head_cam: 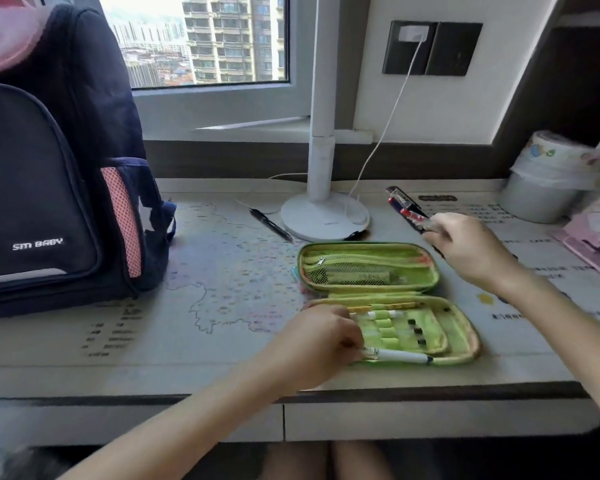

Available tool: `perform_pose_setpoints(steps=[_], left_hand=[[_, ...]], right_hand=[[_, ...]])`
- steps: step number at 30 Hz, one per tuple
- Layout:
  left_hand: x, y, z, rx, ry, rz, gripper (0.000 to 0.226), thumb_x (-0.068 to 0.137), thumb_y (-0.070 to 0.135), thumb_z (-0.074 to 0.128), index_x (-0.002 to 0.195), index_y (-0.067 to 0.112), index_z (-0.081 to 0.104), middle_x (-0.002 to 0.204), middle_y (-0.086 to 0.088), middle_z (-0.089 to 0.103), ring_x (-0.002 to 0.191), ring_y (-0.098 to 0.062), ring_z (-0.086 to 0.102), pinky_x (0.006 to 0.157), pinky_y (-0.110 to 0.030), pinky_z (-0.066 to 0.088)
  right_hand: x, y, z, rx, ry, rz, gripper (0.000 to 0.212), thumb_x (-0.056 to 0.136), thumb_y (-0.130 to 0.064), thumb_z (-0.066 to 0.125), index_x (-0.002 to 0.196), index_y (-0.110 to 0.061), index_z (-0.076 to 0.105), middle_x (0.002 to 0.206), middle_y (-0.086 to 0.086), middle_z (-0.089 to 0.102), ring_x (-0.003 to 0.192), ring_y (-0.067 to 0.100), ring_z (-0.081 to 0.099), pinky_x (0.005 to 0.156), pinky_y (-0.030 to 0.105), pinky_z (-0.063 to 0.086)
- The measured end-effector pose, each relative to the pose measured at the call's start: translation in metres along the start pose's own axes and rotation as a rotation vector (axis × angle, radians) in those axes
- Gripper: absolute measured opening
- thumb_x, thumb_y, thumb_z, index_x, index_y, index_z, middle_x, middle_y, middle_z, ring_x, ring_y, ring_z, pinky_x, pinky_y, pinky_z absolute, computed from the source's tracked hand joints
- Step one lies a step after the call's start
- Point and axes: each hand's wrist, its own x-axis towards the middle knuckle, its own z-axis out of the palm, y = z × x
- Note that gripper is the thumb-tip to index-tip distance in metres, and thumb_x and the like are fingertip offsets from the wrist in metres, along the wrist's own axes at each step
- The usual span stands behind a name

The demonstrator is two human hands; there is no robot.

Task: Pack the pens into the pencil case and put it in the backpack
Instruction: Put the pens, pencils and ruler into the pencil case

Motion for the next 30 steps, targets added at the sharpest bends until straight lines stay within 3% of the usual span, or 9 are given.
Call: perform_pose_setpoints(steps=[5,8,11,13,17,22,26,30], left_hand=[[0.012,0.0,0.009,0.009,0.002,-0.075,0.008,0.075,0.025,0.072,0.08,0.018,0.072,0.08,0.0,0.061,0.077,-0.017,0.058,0.065,-0.025,0.043],[0.01,0.0,0.005,-0.007,-0.022,-0.125,0.01,0.074,0.027,0.072,0.078,0.019,0.069,0.082,0.002,0.061,0.073,-0.012,0.054,0.066,-0.025,0.045],[-0.001,-0.012,-0.013,-0.202,0.01,-0.259,0.016,0.073,0.031,0.072,0.072,0.022,0.059,0.077,0.009,0.055,0.07,-0.009,0.052,0.064,-0.024,0.043],[-0.01,-0.023,-0.025,-0.37,0.11,-0.385,0.016,0.079,0.023,0.069,0.07,0.022,0.056,0.073,0.007,0.057,0.068,-0.009,0.051,0.062,-0.021,0.041],[-0.021,-0.035,-0.025,-0.597,0.322,-0.523,0.009,0.086,0.022,0.056,0.087,0.017,0.064,0.095,0.001,0.065,0.089,-0.013,0.059,0.073,-0.022,0.043],[-0.025,-0.025,0.0,-0.669,0.352,-0.463,0.026,0.095,0.031,0.044,0.11,0.022,0.063,0.115,0.008,0.063,0.105,0.004,0.055,0.085,-0.009,0.041],[-0.021,-0.017,0.014,-0.72,0.352,-0.486,0.036,0.095,0.04,0.038,0.126,0.031,0.053,0.129,0.014,0.056,0.119,0.003,0.048,0.106,-0.025,0.036],[-0.016,-0.008,0.024,-0.739,0.359,-0.506,0.045,0.09,0.055,0.028,0.133,0.045,0.038,0.145,0.013,0.039,0.134,0.0,0.031,0.115,-0.029,0.022]], right_hand=[[-0.02,-0.002,-0.002,-0.029,-0.089,-0.089,0.019,0.092,-0.016,0.052,0.075,-0.006,0.053,0.076,0.004,0.052,0.076,0.023,0.048,0.063,0.033,0.029],[-0.033,-0.021,-0.006,0.0,-0.191,-0.155,0.021,0.092,-0.019,0.052,0.072,-0.014,0.051,0.073,-0.001,0.051,0.072,0.018,0.047,0.06,0.028,0.033],[-0.053,-0.044,-0.007,0.029,-0.416,-0.197,0.02,0.091,-0.024,0.054,0.071,-0.024,0.051,0.073,-0.01,0.051,0.069,0.005,0.047,0.062,0.019,0.037],[-0.064,-0.053,0.003,-0.014,-0.537,-0.285,0.022,0.091,-0.027,0.054,0.07,-0.029,0.048,0.073,-0.014,0.048,0.071,0.0,0.045,0.068,0.019,0.039],[-0.068,-0.058,0.03,-0.083,-0.607,-0.385,0.015,0.09,-0.028,0.055,0.079,-0.017,0.058,0.077,-0.011,0.047,0.079,0.009,0.046,0.073,0.028,0.041],[-0.057,-0.055,0.027,-0.081,-0.551,-0.381,0.023,0.091,-0.03,0.054,0.084,-0.008,0.061,0.083,-0.002,0.056,0.082,0.013,0.049,0.076,0.027,0.04],[-0.046,-0.049,0.029,-0.105,-0.515,-0.345,0.024,0.091,-0.028,0.055,0.091,-0.006,0.064,0.089,0.0,0.059,0.087,0.014,0.05,0.08,0.028,0.041],[-0.046,-0.046,0.033,-0.049,-0.534,-0.342,0.023,0.088,-0.029,0.06,0.098,-0.009,0.067,0.088,-0.001,0.058,0.086,0.013,0.05,0.077,0.025,0.041]])
